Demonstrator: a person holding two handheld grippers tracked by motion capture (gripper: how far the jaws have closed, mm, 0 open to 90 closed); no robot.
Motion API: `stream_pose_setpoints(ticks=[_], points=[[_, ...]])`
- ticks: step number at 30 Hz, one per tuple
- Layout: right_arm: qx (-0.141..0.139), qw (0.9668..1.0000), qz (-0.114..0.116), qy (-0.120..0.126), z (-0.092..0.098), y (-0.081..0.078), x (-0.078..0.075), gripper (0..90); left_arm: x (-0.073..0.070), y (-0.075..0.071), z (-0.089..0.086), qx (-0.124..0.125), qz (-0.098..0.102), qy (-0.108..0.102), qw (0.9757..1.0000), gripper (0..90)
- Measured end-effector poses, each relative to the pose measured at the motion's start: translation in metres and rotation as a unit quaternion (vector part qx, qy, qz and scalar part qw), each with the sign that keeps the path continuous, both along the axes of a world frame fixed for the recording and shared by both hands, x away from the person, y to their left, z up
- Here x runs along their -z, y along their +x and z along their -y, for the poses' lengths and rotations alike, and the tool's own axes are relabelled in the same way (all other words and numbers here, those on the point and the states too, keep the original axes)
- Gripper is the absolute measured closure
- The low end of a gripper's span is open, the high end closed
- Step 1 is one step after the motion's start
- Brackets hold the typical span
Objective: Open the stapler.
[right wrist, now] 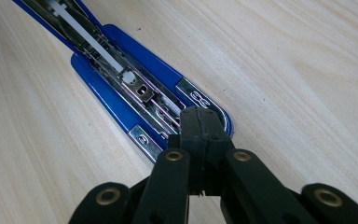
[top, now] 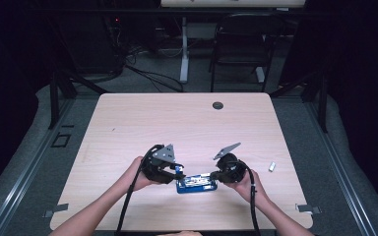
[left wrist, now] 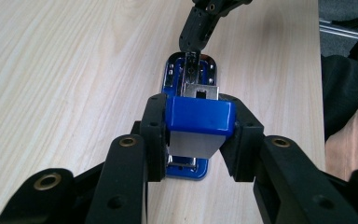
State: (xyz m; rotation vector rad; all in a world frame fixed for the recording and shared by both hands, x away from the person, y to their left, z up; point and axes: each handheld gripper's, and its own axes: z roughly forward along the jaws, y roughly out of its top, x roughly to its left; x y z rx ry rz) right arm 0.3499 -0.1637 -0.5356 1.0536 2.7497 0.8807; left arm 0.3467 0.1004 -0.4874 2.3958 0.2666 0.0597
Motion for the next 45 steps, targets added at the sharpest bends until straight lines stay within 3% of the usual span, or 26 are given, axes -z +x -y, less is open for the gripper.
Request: stream_pose_setpoints(ticks=[3,5,7,9,12,17,22,32,35,37,41,45], points=[[0.011,0.9998,-0.012,0.010,0.001,0.001,-0.002,90.0,0.000,0.001,-0.001,0.000,-0.001,0.000,1.0000,65.6],[0.015,0.9993,-0.015,0.032,0.000,0.002,-0.004,89.3,-0.001,0.002,0.000,-0.002,-0.004,-0.003,1.0000,65.6],[0.014,0.9991,-0.016,0.035,-0.001,0.001,-0.006,84.1,-0.001,0.002,0.000,-0.002,-0.003,-0.005,1.0000,65.6],[0.003,0.9993,-0.007,0.035,-0.008,-0.001,-0.009,85.5,-0.001,0.002,0.000,-0.002,-0.003,-0.004,1.0000,65.6],[-0.020,0.9978,0.003,0.063,-0.024,-0.006,-0.014,90.0,-0.001,0.002,0.000,-0.001,-0.002,-0.005,1.0000,65.6],[-0.050,0.9930,-0.009,0.107,-0.044,-0.005,-0.011,90.0,0.000,0.002,0.000,0.000,0.001,-0.006,1.0000,65.5],[-0.061,0.9904,-0.010,0.124,-0.056,-0.004,-0.005,90.0,0.000,0.002,0.000,0.003,0.003,-0.005,1.0000,65.4],[-0.070,0.9894,0.000,0.127,-0.058,-0.004,-0.005,90.0,-0.002,0.002,0.000,0.005,0.001,0.000,1.0000,65.2],[-0.084,0.9855,0.004,0.147,-0.056,-0.005,-0.008,90.0,-0.001,0.003,-0.001,0.005,-0.002,-0.002,1.0000,65.2],[-0.087,0.9867,0.015,0.137,-0.057,-0.006,-0.009,90.0,-0.001,0.003,-0.001,0.004,-0.001,-0.004,1.0000,65.2],[-0.088,0.9892,0.010,0.117,-0.060,-0.006,-0.005,90.0,-0.001,0.003,0.000,0.007,-0.001,-0.001,1.0000,65.0],[-0.085,0.9889,0.009,0.122,-0.059,-0.005,-0.003,90.0,-0.001,0.003,0.003,0.004,-0.001,0.002,1.0000,64.6]])
